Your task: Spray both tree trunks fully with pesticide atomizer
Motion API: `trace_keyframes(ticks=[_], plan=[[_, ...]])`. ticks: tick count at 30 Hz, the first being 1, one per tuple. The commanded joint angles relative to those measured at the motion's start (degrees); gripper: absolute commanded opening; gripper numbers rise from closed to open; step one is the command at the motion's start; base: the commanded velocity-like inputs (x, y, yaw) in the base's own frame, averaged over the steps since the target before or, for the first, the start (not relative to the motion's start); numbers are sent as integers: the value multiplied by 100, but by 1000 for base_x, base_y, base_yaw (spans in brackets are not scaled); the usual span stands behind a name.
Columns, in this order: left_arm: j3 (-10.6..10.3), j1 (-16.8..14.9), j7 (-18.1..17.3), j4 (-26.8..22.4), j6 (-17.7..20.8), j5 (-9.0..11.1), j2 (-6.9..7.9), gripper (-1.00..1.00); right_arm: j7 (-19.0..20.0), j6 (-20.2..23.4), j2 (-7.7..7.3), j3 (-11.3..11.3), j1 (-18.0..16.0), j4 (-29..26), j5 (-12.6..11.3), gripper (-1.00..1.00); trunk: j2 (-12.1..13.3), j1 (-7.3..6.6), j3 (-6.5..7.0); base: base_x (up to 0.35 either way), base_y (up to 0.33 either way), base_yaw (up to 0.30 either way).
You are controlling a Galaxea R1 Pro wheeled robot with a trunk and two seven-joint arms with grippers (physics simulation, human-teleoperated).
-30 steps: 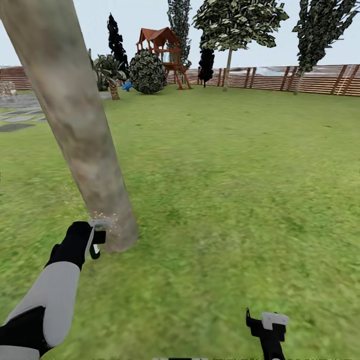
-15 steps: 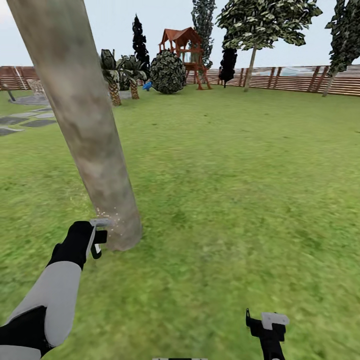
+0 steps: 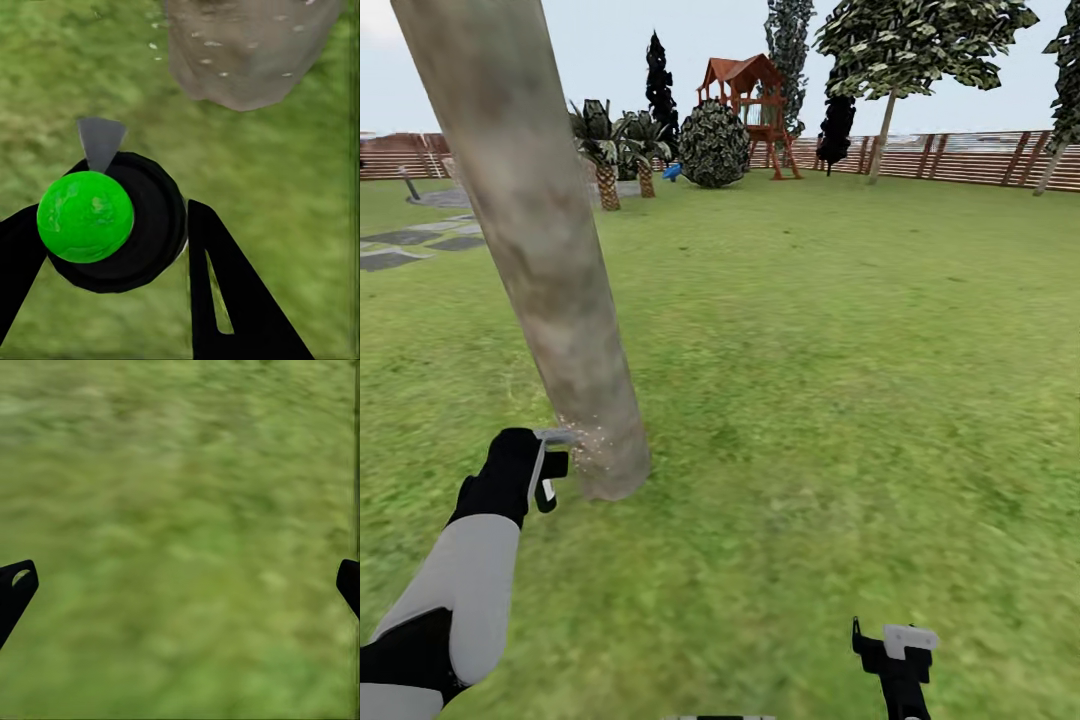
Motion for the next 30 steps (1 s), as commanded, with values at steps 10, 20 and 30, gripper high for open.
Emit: trace_keyframes(ticks=[10,20,30], plan=[[21,-17,-64,-31,16,-75,11,-100,-21,-3,1,-36,-4,7,64,100,-2,0,-5,30,-269,0],[22,-53,-64,-56,24,-81,24,-100,-21,-12,7,-36,-4,7,59,100,-2,0,-5,50,-272,152],[22,-56,-50,-56,25,-84,27,-100,-21,-12,2,-38,-4,5,61,100,-2,0,-5,131,-261,142]])
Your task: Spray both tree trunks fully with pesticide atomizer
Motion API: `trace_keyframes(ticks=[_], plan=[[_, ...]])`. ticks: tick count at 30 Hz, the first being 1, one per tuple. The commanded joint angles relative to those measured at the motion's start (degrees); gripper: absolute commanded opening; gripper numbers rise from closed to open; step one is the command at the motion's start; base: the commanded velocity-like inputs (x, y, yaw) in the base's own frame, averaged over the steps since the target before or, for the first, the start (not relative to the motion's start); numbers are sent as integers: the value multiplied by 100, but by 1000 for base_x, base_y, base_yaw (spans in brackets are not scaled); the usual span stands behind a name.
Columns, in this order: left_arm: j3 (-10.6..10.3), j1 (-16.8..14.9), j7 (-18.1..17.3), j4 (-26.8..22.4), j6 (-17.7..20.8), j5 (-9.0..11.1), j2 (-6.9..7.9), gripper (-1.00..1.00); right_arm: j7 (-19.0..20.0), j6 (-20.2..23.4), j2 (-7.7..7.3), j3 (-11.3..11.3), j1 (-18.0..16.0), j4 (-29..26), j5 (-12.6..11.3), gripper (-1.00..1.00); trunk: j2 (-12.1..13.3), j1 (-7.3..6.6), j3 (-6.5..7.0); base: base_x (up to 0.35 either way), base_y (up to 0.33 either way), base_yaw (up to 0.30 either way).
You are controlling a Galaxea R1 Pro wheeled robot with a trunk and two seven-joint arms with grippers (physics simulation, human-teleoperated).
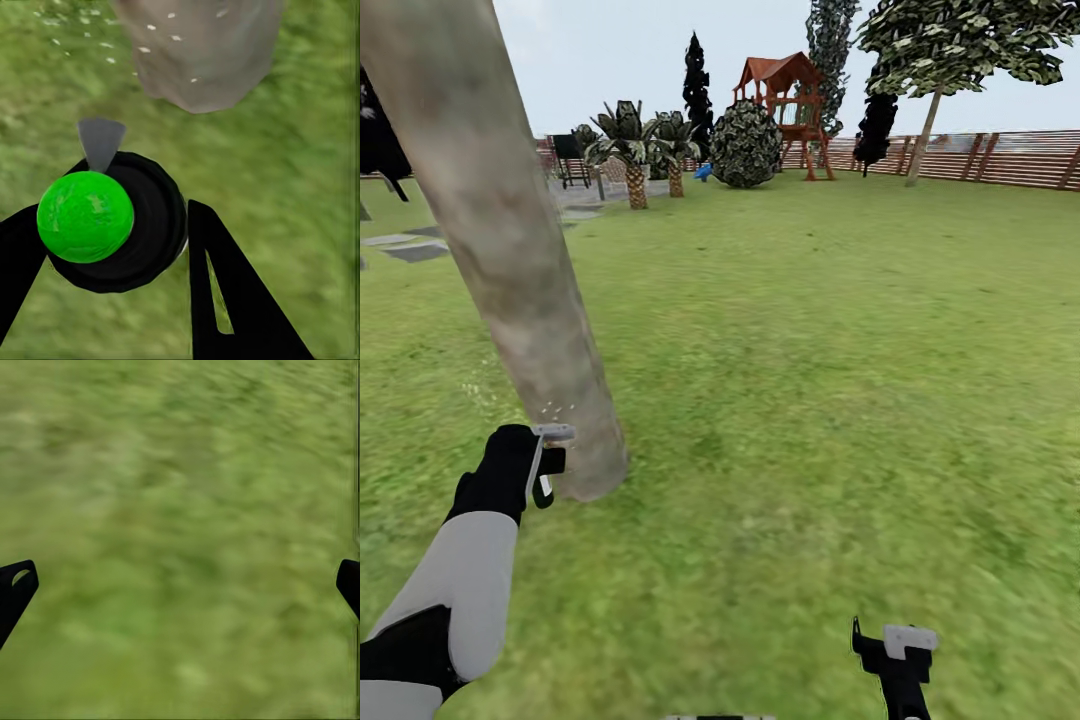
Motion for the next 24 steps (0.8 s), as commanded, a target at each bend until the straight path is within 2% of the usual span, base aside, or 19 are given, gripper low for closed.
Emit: trace_keyframes(ticks=[1,7,11,12,14,18,20,23,24], plan=[[14,-5,-53,-8,23,-66,-6,-100,-21,-12,2,-34,-4,5,61,100,-2,0,-5,88,-265,2],[14,-5,-46,-8,34,-71,-29,-100,-21,-12,2,-40,-4,2,59,100,-2,0,-5,21,-271,0],[14,2,-27,-8,39,-71,20,-100,-21,-12,4,-35,-4,0,57,100,-2,0,-5,0,-274,17],[14,8,-21,-8,32,-84,36,-100,-21,-12,6,-34,-4,0,57,100,-2,0,-5,0,-274,178],[8,48,-11,4,27,-83,197,-100,-21,-12,10,-33,-4,5,62,100,-2,0,-5,90,-260,259],[18,50,11,13,33,-64,150,-100,-21,-12,10,-33,-4,5,66,100,-2,0,-5,237,-189,262],[5,65,7,57,19,-91,229,-100,-21,-12,10,-33,-4,5,62,100,-2,0,-5,283,-145,46],[7,191,8,93,-9,-75,508,-100,-21,-12,10,-33,-4,9,65,100,-2,0,-5,289,-131,7],[15,217,9,100,-31,-64,495,-100,-21,-12,10,-33,-4,9,65,100,-2,0,-5,287,-135,1]])
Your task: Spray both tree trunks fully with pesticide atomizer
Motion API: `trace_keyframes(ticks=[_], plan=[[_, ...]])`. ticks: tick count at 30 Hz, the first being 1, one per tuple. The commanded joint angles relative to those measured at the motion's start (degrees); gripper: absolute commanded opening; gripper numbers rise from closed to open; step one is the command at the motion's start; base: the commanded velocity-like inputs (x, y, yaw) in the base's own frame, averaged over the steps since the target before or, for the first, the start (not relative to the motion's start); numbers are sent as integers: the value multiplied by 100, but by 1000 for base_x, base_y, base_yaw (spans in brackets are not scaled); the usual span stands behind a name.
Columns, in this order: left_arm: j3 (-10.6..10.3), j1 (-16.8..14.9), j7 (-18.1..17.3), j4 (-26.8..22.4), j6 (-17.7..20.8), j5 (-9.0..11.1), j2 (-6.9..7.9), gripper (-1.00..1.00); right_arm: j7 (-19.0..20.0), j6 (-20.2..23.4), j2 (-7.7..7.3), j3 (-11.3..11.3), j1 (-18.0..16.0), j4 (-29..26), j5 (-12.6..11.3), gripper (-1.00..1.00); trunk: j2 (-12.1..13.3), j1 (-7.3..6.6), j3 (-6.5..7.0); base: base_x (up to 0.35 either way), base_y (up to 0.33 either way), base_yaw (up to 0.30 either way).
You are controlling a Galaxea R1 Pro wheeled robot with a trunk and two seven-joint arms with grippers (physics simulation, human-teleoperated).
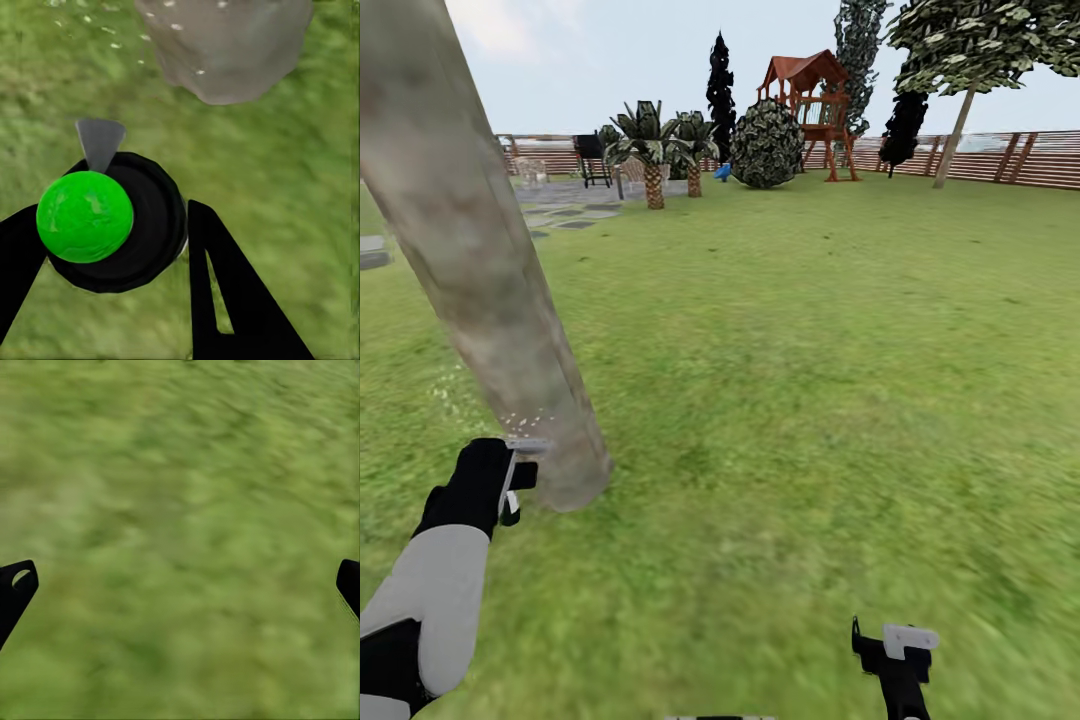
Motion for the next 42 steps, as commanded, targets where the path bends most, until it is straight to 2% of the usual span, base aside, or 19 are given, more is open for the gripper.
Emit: trace_keyframes(ticks=[1,4,5,7,9,10,12,13,14,15,17,19,20,21,23,29,42], plan=[[9,29,-52,13,-6,-62,-72,-100,-22,-13,2,-36,-4,7,61,100,-2,2,-5,257,-132,1],[-13,69,-41,85,-54,-71,-471,-100,-22,-13,2,-36,-4,7,61,100,-2,2,-5,111,-57,47],[-16,76,-40,91,-60,-65,-520,-100,-22,-13,2,-36,-4,7,61,100,-2,2,-5,17,-9,213],[14,88,-44,99,-69,-71,-473,-100,-22,-13,2,-36,-4,7,61,100,-2,2,-5,6,-3,254],[35,278,-42,106,-263,-49,-175,-100,-22,-13,2,-36,-4,7,60,100,-2,2,-5,1,0,273],[36,328,-41,123,-381,-48,-134,-100,-22,-13,4,-36,-4,7,61,100,-2,2,-5,0,0,276],[15,367,-30,344,-516,-45,-155,-100,-22,-13,2,-36,-4,7,61,100,-2,2,-5,0,0,258],[5,372,-22,489,-540,-43,-225,-100,-22,-13,6,-36,-4,7,61,100,-2,2,-5,0,0,131],[3,369,-13,619,-563,-49,-451,-100,-22,-13,4,-36,-4,7,61,100,-2,2,-5,0,0,43],[3,363,-12,650,-569,-52,-567,-100,-22,-13,3,-36,-4,7,61,100,-2,2,-5,0,0,22],[20,352,-10,672,-573,-48,-656,-100,-22,-13,2,-36,-4,7,61,100,-2,2,-5,0,0,9],[53,362,-12,666,-577,-59,-580,-100,-22,-13,-3,-36,-4,7,59,100,-2,2,-5,0,0,2],[52,370,-13,654,-580,-64,-480,-100,-22,-13,-5,-36,-4,7,60,100,-2,2,-5,0,0,0],[49,377,-13,646,-582,-60,-318,-100,-22,-13,-6,-36,-4,7,61,100,-2,2,-5,0,0,0],[35,380,-13,610,-586,-54,-218,-100,-22,-13,-12,-36,-4,7,55,100,-2,2,-5,0,-31,0],[10,381,-5,601,-832,-54,-235,-100,-22,-13,-7,-36,-4,7,61,100,-2,2,-5,99,-253,0],[11,381,-4,597,-847,-65,-235,-100,-20,-13,-7,-36,-4,7,61,100,-2,2,-5,75,-272,0]])
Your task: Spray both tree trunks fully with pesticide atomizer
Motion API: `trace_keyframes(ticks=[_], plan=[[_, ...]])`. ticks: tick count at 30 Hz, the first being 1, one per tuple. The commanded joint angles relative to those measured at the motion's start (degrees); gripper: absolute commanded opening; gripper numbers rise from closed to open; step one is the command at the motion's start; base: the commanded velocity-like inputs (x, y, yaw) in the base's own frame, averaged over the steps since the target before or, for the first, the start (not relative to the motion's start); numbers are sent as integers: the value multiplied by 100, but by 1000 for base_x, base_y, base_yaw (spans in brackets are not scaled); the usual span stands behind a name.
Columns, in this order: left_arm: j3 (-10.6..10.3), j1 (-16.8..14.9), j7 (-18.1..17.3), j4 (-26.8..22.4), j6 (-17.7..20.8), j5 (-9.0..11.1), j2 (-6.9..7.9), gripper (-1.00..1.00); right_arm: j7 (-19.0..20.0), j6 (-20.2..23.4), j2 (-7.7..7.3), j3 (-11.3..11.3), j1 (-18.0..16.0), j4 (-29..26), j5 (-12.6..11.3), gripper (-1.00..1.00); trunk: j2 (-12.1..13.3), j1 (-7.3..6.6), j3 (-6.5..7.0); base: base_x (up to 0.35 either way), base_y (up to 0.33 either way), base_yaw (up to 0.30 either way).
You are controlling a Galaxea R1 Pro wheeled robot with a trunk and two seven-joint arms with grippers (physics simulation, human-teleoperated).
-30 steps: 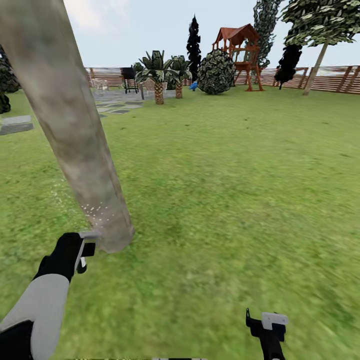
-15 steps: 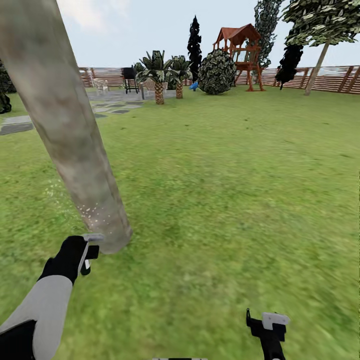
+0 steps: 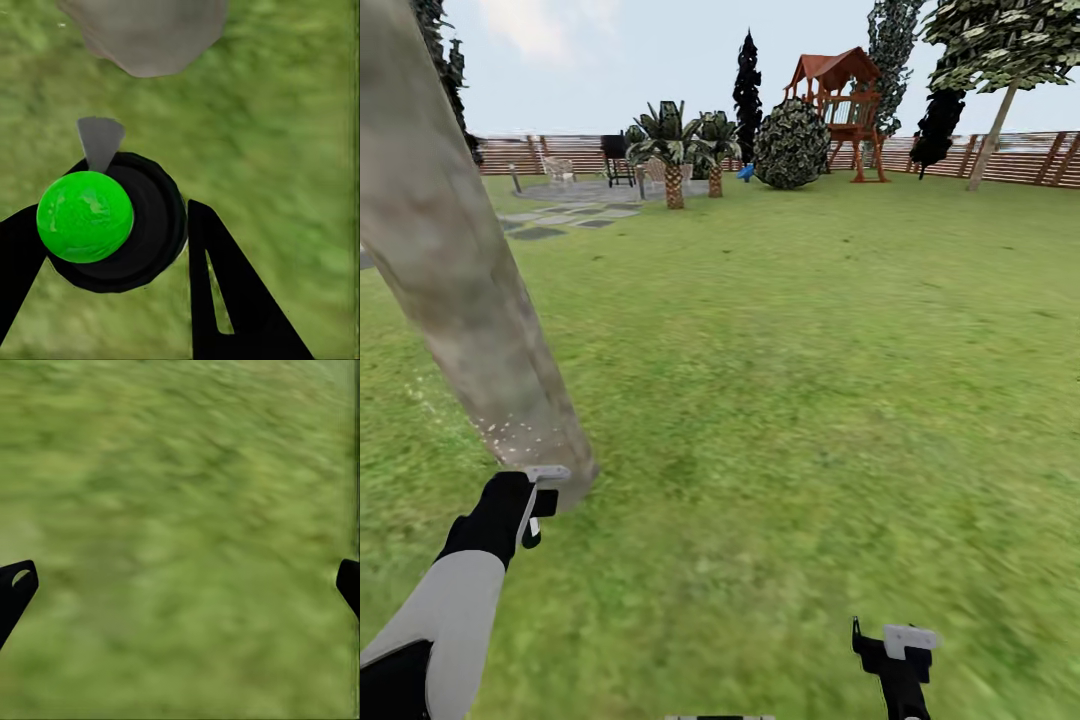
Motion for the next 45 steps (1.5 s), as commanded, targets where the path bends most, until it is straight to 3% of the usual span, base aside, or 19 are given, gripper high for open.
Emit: trace_keyframes(ticks=[1,8,16,26,36,41,45], plan=[[19,-4,-45,-9,21,-59,-4,-100,-22,-12,2,-35,-4,7,61,100,-2,-1,-5,3,-274,0],[16,-4,-45,-13,18,-75,-7,-100,-22,-12,10,-35,-4,3,61,100,-2,-1,-5,0,-275,32],[-29,-13,-50,-97,47,-108,5,-100,-23,-12,2,-43,-4,-2,53,100,-2,-1,-5,11,-274,257],[8,-13,-46,-103,56,-102,21,-100,-17,-12,6,-35,-4,-2,60,100,-2,-1,-5,253,-163,268],[4,-99,-53,-257,84,-102,-19,-100,-23,-12,-16,-36,-4,-2,60,100,-2,-1,-5,75,-243,23],[1,-204,-55,-320,358,-76,-36,-100,-23,-12,-16,-35,-4,-2,61,100,-2,-1,-5,-165,-163,239],[-1,-708,-62,-609,880,-55,-69,-100,-23,-12,-11,-35,-4,-2,61,100,-2,-1,-5,-16,-12,276]])
